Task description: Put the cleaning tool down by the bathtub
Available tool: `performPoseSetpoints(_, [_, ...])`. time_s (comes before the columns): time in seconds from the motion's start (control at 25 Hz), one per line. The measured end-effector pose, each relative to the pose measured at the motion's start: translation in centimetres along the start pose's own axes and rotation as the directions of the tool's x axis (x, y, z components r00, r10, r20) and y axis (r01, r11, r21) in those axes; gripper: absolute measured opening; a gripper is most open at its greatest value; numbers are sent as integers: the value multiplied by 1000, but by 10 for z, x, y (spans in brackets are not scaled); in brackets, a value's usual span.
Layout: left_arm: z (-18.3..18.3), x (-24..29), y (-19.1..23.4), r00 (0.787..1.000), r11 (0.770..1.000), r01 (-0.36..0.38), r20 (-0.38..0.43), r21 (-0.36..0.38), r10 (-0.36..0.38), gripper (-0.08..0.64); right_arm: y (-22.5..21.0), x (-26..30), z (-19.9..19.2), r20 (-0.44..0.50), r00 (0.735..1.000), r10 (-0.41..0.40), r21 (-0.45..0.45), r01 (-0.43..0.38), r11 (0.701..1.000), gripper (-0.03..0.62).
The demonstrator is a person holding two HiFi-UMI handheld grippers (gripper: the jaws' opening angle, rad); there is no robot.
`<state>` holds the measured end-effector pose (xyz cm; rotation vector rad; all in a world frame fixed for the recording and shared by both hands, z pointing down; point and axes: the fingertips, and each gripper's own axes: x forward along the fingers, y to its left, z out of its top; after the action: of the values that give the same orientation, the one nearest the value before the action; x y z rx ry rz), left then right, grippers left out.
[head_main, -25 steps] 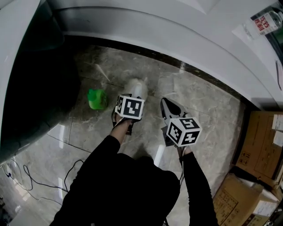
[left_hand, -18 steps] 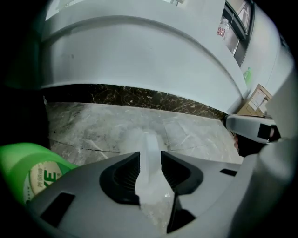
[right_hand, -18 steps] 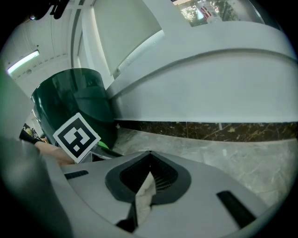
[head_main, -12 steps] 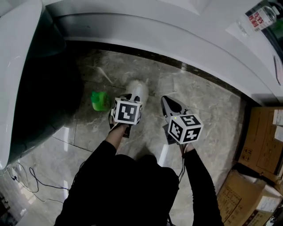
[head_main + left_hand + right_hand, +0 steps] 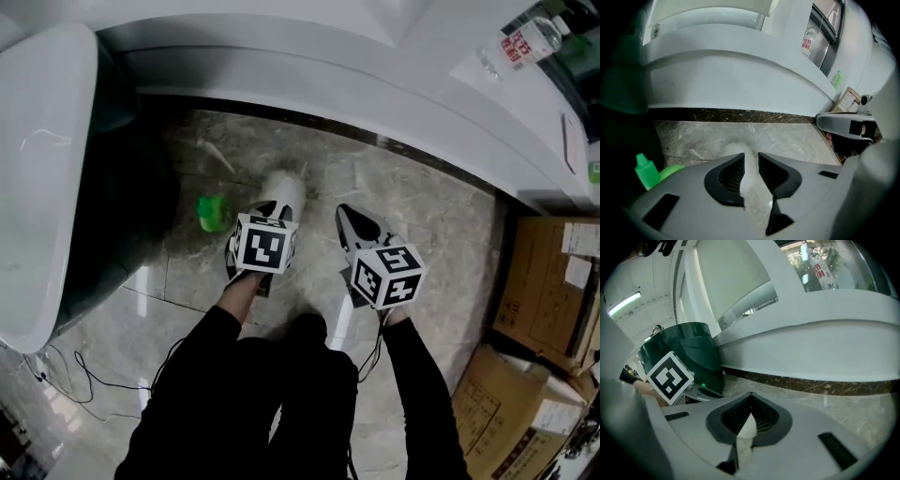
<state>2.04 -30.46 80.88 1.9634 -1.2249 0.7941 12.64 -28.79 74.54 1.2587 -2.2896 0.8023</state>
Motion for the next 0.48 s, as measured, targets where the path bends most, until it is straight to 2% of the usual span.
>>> performPoseSetpoints(0.24, [34, -51, -15, 1000, 1000, 0, -8, 3, 0, 100, 10, -36, 37, -25, 999, -20, 46, 21, 999, -2])
performPoseSetpoints(0.48, [71, -99, -27, 1000, 1000, -5, -30, -12, 5, 100, 23, -74, 89, -33, 999, -42, 28, 43, 999, 0])
